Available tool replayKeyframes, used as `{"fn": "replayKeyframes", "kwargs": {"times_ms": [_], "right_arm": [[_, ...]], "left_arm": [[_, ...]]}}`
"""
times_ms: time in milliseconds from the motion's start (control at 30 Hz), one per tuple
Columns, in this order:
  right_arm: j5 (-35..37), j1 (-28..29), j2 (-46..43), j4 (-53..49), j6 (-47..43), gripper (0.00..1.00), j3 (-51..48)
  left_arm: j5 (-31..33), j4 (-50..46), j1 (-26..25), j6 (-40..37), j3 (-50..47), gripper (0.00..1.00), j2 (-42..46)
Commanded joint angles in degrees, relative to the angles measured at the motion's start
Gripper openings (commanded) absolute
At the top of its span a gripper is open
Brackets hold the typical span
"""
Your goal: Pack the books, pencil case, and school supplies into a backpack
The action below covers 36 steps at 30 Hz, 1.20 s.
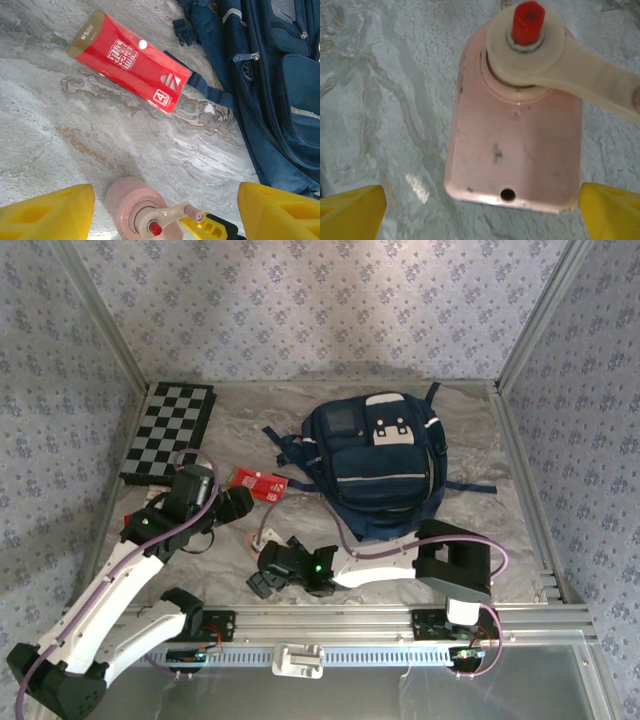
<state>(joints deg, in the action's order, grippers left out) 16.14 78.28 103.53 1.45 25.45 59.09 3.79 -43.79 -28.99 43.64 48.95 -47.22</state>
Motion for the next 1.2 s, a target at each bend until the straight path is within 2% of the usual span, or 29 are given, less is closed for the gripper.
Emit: {"fn": "replayKeyframes", "kwargs": {"times_ms": [0, 167, 267, 667, 867, 967, 1167], "right_arm": [[5.74, -0.75, 1.13, 0.53, 0.80, 1.00, 1.07], [4.16, -1.86, 3.79, 1.20, -1.02, 1.00, 2.57], [2.45, -2.36, 5.21, 1.96, -2.48, 0.97, 3.53], [0.30, -3.48, 6.75, 3.32, -5.60, 0.73, 5.16], [-1.98, -3.66, 2.30, 2.33, -4.39, 0.65, 3.84], [-2.99, -4.13, -2.06, -0.97, -1.34, 0.65, 2.87], [-9.69, -9.57, -11.94, -9.53, 6.36, 0.65, 0.64]], "left_arm": [[1.25, -1.82, 0.73, 1.25, -0.86, 0.75, 1.48], [1.48, -1.23, 1.39, 1.44, -1.90, 0.76, 2.22], [1.12, -1.31, 1.66, 1.67, -2.01, 0.76, 2.05], [0.79, -1.21, 2.27, 1.67, -2.28, 0.78, 2.30], [0.21, -0.77, 2.45, 1.54, -1.99, 0.79, 2.23], [-0.10, -0.59, 2.51, 0.89, -0.63, 0.79, 2.03], [0.03, 0.83, 2.63, -1.26, 2.36, 0.78, -0.18]]}}
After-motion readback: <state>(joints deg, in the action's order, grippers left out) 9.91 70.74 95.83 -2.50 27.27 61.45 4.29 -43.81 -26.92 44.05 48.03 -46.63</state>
